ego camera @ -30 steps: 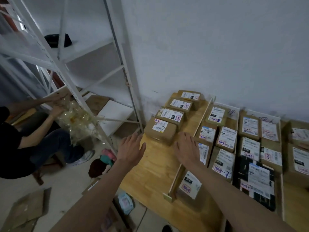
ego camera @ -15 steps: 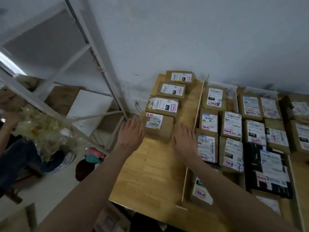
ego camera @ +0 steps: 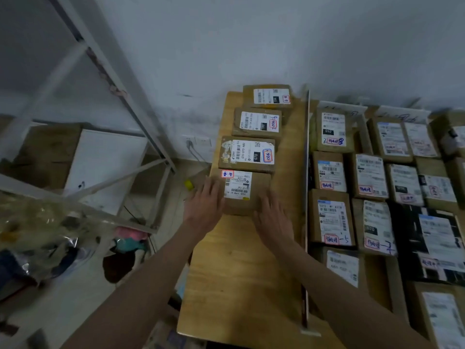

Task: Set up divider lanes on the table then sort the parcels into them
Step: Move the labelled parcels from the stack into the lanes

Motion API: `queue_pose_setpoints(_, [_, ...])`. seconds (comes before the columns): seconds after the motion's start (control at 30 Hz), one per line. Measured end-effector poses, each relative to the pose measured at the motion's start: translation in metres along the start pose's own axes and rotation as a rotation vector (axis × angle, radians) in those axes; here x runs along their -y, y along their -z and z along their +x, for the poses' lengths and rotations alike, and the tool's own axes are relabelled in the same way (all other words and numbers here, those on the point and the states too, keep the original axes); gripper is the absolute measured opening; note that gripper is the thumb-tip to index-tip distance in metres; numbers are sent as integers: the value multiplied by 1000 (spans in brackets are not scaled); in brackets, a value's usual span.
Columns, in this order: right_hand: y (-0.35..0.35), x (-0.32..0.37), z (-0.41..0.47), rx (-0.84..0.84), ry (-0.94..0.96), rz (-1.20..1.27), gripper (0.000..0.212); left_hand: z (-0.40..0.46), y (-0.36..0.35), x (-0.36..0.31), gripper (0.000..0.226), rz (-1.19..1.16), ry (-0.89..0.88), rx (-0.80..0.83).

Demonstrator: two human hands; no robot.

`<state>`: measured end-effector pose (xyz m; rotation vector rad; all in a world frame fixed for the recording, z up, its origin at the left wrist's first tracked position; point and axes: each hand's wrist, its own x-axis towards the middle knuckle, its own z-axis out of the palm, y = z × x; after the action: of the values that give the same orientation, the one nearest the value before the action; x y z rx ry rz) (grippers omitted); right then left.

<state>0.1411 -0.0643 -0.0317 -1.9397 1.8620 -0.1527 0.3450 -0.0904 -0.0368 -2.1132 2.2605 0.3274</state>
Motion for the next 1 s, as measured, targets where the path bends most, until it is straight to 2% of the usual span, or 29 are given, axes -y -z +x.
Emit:
queue_pose_setpoints(0.1, [-2, -5, -3, 16, -21, -11, 47, -18, -8, -5, 57, -11, -14, -52])
queue_pose_setpoints(0.2, [4, -17, -4, 27, 8, -38, 51, -46, -10, -11, 44, -9, -83, -150])
queue_pose_setpoints(0.33, [13, -27, 0, -46, 6, -138, 43, -56, -14, -9, 32, -252, -72, -147])
queue_pose_setpoints(0.43, [11, -22, -5, 1, -74, 53, 43, -53, -15, -9, 35, -423, -16, -79])
queue_pose_setpoints(0.53, [4, -15, -14, 66, -129, 301, 49, -60, -15, -10, 29, -410, -23, -92])
queue_pose_setpoints(0.67, [3, -7, -18, 84, -80, 379, 67, -87, -21, -16, 21, -409, -45, -22])
queue_pose_setpoints(0.73, [5, -8, -16, 99, -19, 399, 70, -97, -22, -19, 16, -442, -73, 25])
queue_pose_setpoints(0.8, [4, -13, -16, 103, 15, 404, 71, -99, -18, -18, 12, -489, -82, 6])
queue_pose_setpoints(0.9, [1, -19, -28, 112, -80, 357, 76, -81, -7, -17, 18, -511, -44, -115])
queue_pose_setpoints(1.0, [-3, -24, -42, 146, -229, 266, 77, -51, -1, -15, 43, -486, 28, -94])
